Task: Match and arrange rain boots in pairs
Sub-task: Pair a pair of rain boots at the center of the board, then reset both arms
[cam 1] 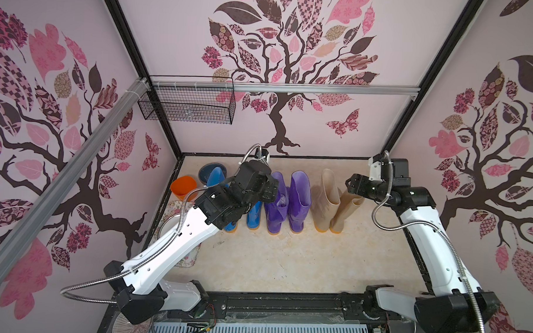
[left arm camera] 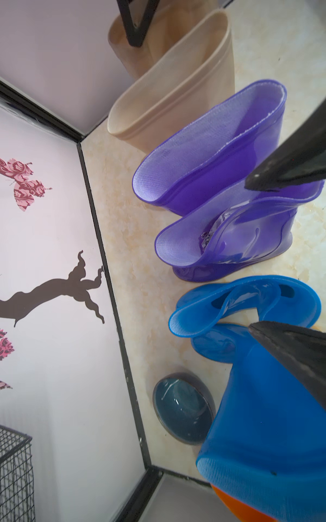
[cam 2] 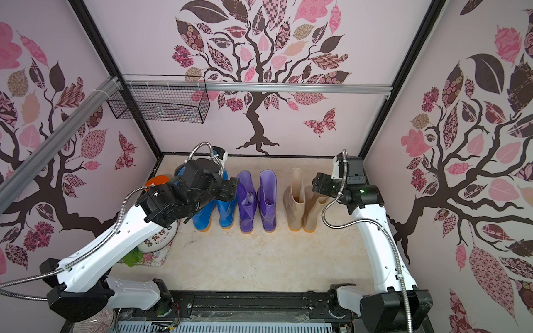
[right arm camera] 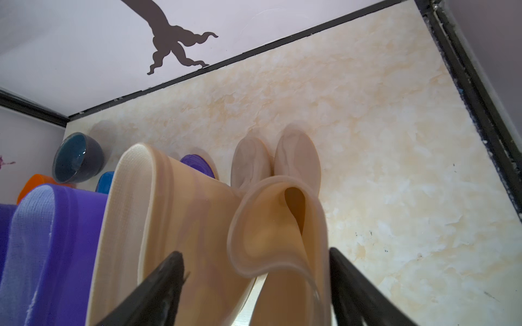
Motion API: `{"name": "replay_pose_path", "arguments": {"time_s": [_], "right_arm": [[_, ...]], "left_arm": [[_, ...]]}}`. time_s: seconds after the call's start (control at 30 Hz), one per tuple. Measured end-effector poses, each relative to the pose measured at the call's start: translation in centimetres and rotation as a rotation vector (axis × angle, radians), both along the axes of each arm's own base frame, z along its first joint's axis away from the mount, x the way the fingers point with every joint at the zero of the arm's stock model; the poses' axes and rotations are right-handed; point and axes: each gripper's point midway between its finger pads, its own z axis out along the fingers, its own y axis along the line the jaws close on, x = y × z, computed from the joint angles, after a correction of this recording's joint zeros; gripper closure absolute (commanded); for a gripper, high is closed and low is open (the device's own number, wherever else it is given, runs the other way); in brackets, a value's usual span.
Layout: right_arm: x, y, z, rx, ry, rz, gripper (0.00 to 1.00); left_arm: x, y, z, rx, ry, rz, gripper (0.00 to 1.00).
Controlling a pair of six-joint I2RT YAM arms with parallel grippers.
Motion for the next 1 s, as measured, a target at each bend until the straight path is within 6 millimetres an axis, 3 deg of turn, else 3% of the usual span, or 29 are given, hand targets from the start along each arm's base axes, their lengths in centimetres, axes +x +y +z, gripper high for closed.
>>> {"name": "replay_pose_path", "arguments": {"time_s": [0.17,0.53,0.8,1.0], "right_arm": [[0.3,-0.4,0.4,-0.03,-0.021,-0.006,0.0],[1.4,-1.2,3.0,-0.078,-0.101,-0.029,0.0],[1.8,-2.0,2.9,-0.119,-0.101,-0.056,0.0],[2.0,-2.2,2.7,-0.129,-0.096,-0.063,0.0]], "left_arm": [[0.3,1.3,0.0,0.078,-0.026,0.036,0.24],[1.3,6.7,1.5,0.109,-0.06,0.17,0.23],[1.7,9.1,1.7,0.092,-0.048,0.226,0.23],[1.7,9.2,1.7,0.086,-0.044,0.225,0.23]]}}
